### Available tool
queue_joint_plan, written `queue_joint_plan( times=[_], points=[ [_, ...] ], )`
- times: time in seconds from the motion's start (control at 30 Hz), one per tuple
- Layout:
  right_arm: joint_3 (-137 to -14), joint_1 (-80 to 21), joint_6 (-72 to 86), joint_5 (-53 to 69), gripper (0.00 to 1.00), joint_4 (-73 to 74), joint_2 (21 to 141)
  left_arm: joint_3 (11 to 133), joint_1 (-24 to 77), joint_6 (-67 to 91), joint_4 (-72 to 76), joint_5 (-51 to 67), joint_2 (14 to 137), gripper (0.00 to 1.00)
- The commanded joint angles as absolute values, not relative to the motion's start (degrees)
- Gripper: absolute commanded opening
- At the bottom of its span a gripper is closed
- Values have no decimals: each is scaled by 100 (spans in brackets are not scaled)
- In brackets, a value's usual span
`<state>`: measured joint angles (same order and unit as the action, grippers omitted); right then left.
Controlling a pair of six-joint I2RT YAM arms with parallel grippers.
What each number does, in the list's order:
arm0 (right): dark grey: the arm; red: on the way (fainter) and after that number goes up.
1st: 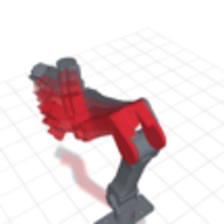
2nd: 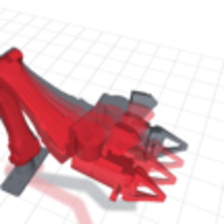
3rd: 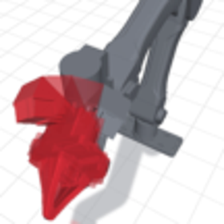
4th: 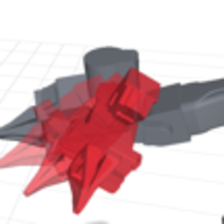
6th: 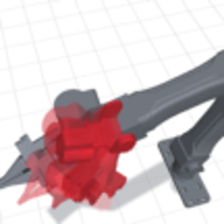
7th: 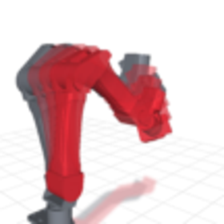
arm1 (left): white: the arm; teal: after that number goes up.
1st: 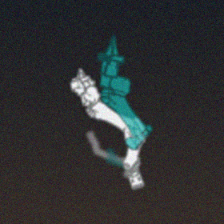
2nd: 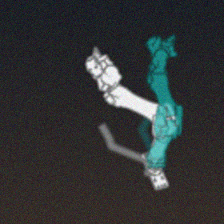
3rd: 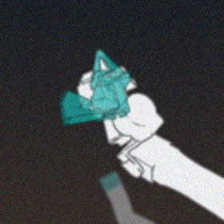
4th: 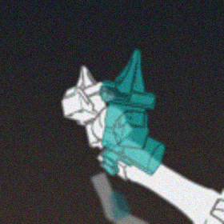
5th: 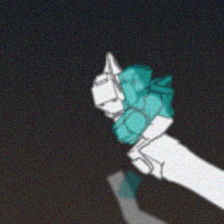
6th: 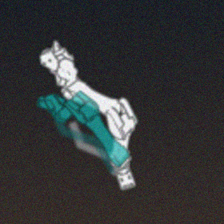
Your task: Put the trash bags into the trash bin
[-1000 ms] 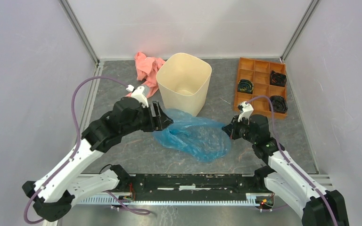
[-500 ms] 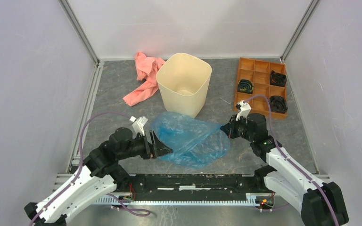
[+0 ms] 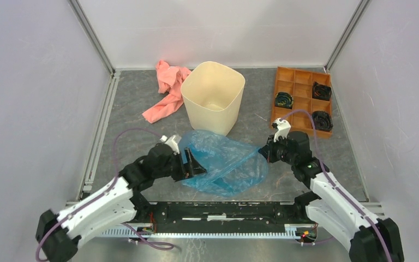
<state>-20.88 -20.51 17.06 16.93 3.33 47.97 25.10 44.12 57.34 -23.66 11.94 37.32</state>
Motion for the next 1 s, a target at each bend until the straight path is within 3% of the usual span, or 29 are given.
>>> queue_joint_plan(
  times=[0.0,0.13,0.3,0.53,0.7,0.83,0.97],
  points=[
    [-2786,-2047,957,1209,0,1751,4051,3019,4528,5366,-654,1343,5154,70],
    [-3297,-2047,765,1075,1,2630,3083,3991,5221,5141,456,1701,6742,40],
    [-3943,-2050,787,-782,0,3549,2550,6337,5796,4196,-415,1863,8255,4],
    [-4727,-2048,1029,-1949,0,3982,2527,7639,5804,3599,-1398,1202,8060,2],
    [-5299,-2043,914,-2059,1,4069,2430,7173,5794,3671,-1444,964,7284,2],
    [-5083,-2043,906,-1877,0,3891,2265,6750,5468,3899,-2153,827,7153,2],
    [-4541,-2048,1165,-845,1,3786,2255,5940,5083,4145,-2349,1110,6860,2]
  ],
)
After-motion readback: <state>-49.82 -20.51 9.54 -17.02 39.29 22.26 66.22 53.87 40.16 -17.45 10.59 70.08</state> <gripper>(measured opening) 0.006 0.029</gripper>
